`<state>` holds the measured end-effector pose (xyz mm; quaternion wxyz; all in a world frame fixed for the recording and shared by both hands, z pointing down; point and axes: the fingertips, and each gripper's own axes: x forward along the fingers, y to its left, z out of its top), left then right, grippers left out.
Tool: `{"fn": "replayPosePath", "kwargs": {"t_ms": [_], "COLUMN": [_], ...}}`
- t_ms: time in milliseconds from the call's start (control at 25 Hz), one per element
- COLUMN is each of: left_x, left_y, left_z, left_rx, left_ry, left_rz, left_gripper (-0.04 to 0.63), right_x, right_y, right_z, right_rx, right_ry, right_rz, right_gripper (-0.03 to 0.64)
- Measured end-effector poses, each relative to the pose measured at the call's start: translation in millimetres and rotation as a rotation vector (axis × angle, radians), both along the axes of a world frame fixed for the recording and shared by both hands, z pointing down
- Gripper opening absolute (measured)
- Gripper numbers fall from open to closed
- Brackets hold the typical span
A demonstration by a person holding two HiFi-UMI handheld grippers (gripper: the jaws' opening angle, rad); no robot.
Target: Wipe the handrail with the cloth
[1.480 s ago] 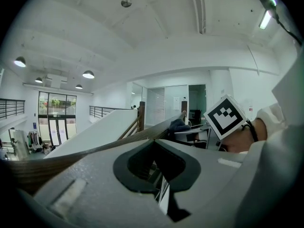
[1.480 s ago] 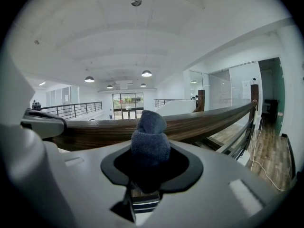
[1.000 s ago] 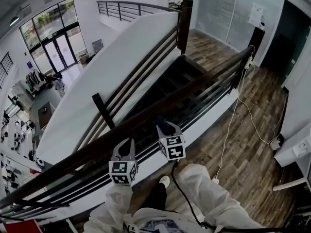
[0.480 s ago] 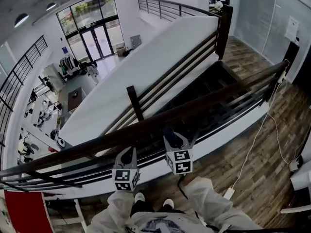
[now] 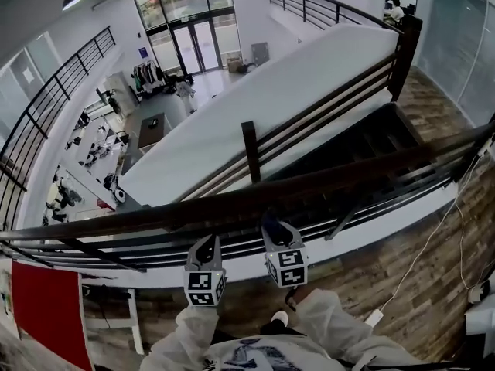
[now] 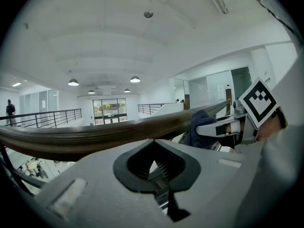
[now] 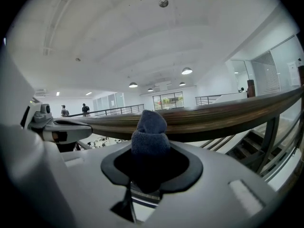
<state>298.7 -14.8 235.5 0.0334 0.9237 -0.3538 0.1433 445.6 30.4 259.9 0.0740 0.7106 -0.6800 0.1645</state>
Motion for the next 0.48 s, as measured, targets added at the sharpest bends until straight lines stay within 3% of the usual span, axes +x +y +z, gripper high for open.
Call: {"fn": "replayPosePath", "kwargs": {"t_ms": [280, 480], "left_x": [-112.0, -197.2], "left_y": [-29.1, -60.5], "left_z": [2.6, 42.1], "left_rx": [0.011, -0.007], "left_ry": [0.005, 0.02], "left_rz": [-0.093, -0.185], "left_gripper": [-0.006, -0.006], "right_x": [-112.0, -192.8], "right_y": [-42.7, -77.1], "right_z": [-1.0, 35.8], "right_rx": [-0.006, -0.013], "right_ry": [0.024, 0.03], "right_rz": [-0.121, -0.201], "right_gripper": [0.115, 0.115]}}
